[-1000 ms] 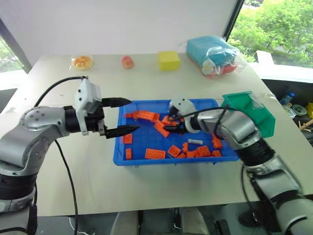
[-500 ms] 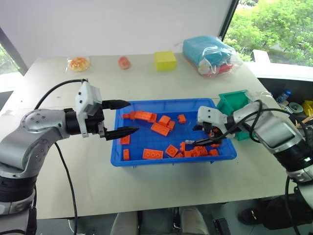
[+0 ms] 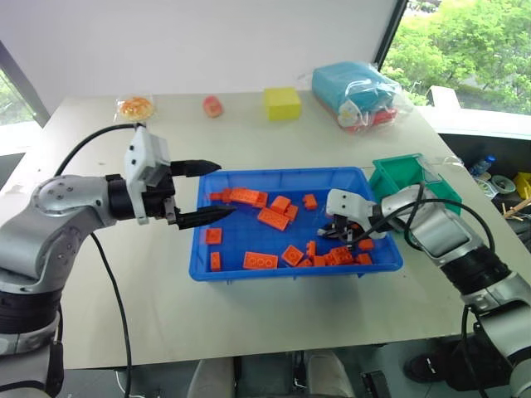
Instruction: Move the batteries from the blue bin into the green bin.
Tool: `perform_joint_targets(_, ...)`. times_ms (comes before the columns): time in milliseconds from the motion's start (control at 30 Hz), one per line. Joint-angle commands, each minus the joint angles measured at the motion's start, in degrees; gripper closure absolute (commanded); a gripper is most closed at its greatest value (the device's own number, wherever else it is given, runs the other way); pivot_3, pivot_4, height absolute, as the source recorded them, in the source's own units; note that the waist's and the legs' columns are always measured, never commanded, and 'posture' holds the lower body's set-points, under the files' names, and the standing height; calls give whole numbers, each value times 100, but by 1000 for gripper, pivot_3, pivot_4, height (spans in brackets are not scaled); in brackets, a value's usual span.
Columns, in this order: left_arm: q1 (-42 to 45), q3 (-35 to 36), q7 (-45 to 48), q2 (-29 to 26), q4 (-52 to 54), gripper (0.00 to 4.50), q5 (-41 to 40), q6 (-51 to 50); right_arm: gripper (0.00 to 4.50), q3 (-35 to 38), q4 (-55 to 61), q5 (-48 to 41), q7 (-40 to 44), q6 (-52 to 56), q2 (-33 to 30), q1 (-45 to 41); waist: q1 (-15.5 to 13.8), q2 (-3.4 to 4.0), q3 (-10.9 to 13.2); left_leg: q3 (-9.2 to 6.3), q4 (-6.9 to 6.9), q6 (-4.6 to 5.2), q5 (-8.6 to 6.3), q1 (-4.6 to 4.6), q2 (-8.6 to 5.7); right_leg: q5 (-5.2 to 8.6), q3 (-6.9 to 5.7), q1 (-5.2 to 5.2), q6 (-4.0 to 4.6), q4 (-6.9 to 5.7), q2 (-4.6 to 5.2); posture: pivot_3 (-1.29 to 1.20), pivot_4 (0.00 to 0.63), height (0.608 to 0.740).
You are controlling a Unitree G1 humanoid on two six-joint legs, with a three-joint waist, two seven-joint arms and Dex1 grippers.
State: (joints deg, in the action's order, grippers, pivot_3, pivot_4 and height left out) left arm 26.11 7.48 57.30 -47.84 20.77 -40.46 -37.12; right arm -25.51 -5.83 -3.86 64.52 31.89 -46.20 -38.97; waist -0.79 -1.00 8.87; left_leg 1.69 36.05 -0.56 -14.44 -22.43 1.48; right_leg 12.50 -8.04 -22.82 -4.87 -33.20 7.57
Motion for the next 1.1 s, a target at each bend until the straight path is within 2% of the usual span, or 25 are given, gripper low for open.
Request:
perform_joint_targets(33,113,42,28,-42,47,0,24,78,4479,857,229,-430,17,601,-65,-428,0,6,4,1,0,0,0,-1,0,0,0,0,0,1,0,0,150,706)
perform_joint_targets(200,19,67,65,-47,35,0,50,100,4479,1730,-503,-369,-501,878,-435,-1053,-11,18,12,1,-1,0,0,-2,-1,-4,0,-4,-1,0,0,0,150,706)
perform_joint_targets(300,-48,24,117,-30,-16,0,110,163,4479,1888,-1106,3,-784,563,-915,-1044,-47,1,1,-3,-3,-6,-4,-1,-6,0,0,-22,6,6,1,0,150,706)
perform_joint_targets(467,9,-55,237,15,-137,0,168,195,4479,1883,-1469,341,-985,84,-1241,-654,2,4,3,8,0,-10,-7,-3,-6,0,2,-13,5,8,5,0,150,706)
perform_joint_targets(667,194,-129,362,34,-293,0,224,228,1636,2221,-1479,444,-1477,-388,-1127,-351,40,25,13,23,-2,-9,-5,5,-3,-11,1,-7,-9,-4,1,0,150,706)
perform_joint_targets(700,203,-114,396,14,-315,0,220,233,1097,2398,-1438,280,-1410,-463,-1139,-333,39,26,14,23,-2,-10,-5,4,-3,-11,1,-8,-9,-5,0,0,150,706)
perform_joint_targets(800,144,-32,545,-98,-365,0,234,284,1097,2986,-1152,-394,-675,-976,-1337,-47,18,26,14,23,-1,-10,-5,6,-2,-11,1,-4,-10,-4,0,0,150,706)
perform_joint_targets(867,77,71,630,-198,-360,0,197,261,1097,3393,-863,-884,165,-1275,-1628,379,-6,24,14,17,-1,-10,-5,6,1,-11,1,3,-10,1,-2,0,150,706)
perform_joint_targets(967,12,234,729,-359,-371,0,57,133,1097,3885,-435,-1642,1259,-1109,-2018,942,-30,28,16,7,4,-10,-6,5,1,-9,1,11,-8,7,1,0,150,706)
perform_joint_targets(1100,-149,425,984,-634,-334,0,-121,-2,1097,4114,-276,-2047,1864,-972,-2280,1280,8,28,15,9,8,-13,-9,13,10,0,1,13,6,8,3,0,150,706)
